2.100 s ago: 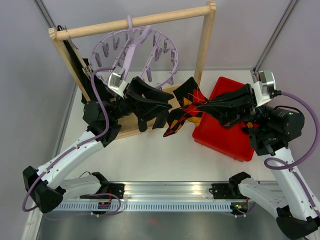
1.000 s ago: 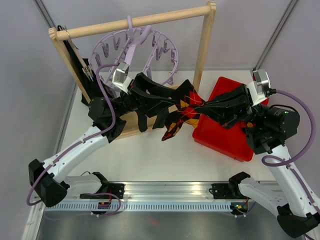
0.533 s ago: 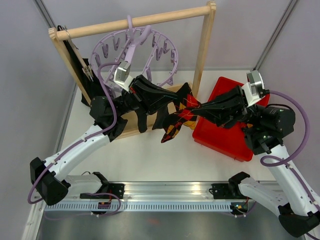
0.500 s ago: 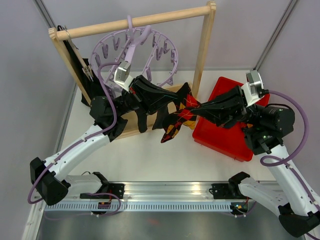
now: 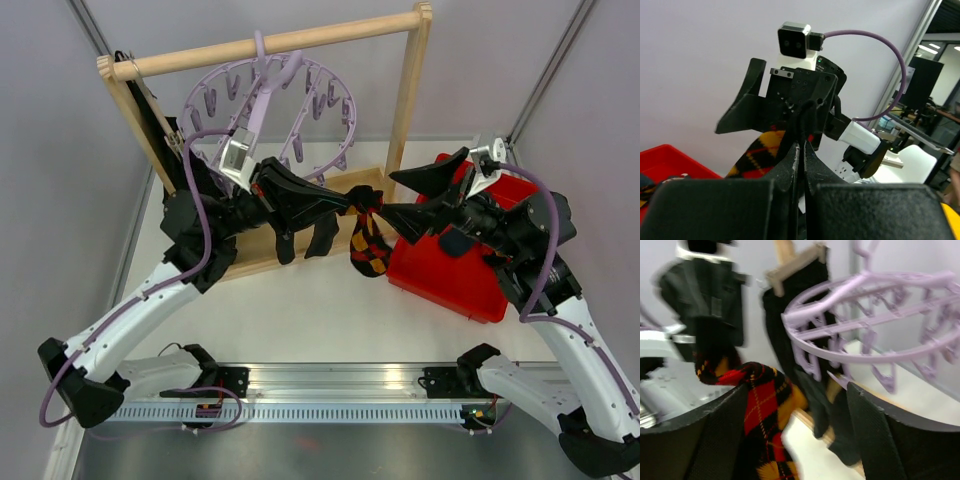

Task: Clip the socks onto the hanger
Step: Pick up the sock from the bin.

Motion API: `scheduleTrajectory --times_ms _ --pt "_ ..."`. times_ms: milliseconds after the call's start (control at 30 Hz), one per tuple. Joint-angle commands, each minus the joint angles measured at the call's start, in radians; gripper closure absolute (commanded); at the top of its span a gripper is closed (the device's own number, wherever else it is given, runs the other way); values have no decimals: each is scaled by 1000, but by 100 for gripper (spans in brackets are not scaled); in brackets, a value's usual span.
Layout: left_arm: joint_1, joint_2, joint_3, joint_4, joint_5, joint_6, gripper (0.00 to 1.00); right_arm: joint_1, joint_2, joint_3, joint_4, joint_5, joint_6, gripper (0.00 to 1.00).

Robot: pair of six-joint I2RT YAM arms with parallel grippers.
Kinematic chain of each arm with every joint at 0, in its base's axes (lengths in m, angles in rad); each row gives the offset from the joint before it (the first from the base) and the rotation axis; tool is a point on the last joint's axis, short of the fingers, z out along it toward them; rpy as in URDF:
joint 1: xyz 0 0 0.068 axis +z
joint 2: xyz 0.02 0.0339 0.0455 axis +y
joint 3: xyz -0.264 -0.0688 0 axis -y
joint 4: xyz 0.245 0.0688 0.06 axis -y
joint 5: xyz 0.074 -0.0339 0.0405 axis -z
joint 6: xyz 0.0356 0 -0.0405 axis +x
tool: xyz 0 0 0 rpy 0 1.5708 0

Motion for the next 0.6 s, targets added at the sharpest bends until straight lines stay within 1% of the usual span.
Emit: scheduleTrajectory --times_ms 0,100,133,267,333,433,467,567 --pt "-5 -75 59 -212 -44 151 98 2 -9 49 -196 213 -124 14" --pt "-5 -109 64 -306 -81 200 98 2 -8 49 -235 294 -147 10" --pt "-5 -117 65 -364 -110 212 98 3 -5 44 -239 343 -145 9" --pt "-5 -146 75 -506 -176 258 98 2 58 41 -251 441 -142 8" --pt "-4 -154 70 -567 -221 281 98 2 90 38 -237 454 -141 9" --pt "-5 -166 64 -621 -285 310 98 2 148 12 -167 422 -153 10" --pt "-5 -168 64 -671 -296 317 98 2 177 7 -153 406 -162 11" --pt "-5 -177 65 -736 -354 340 98 2 224 -10 -78 408 -190 13"
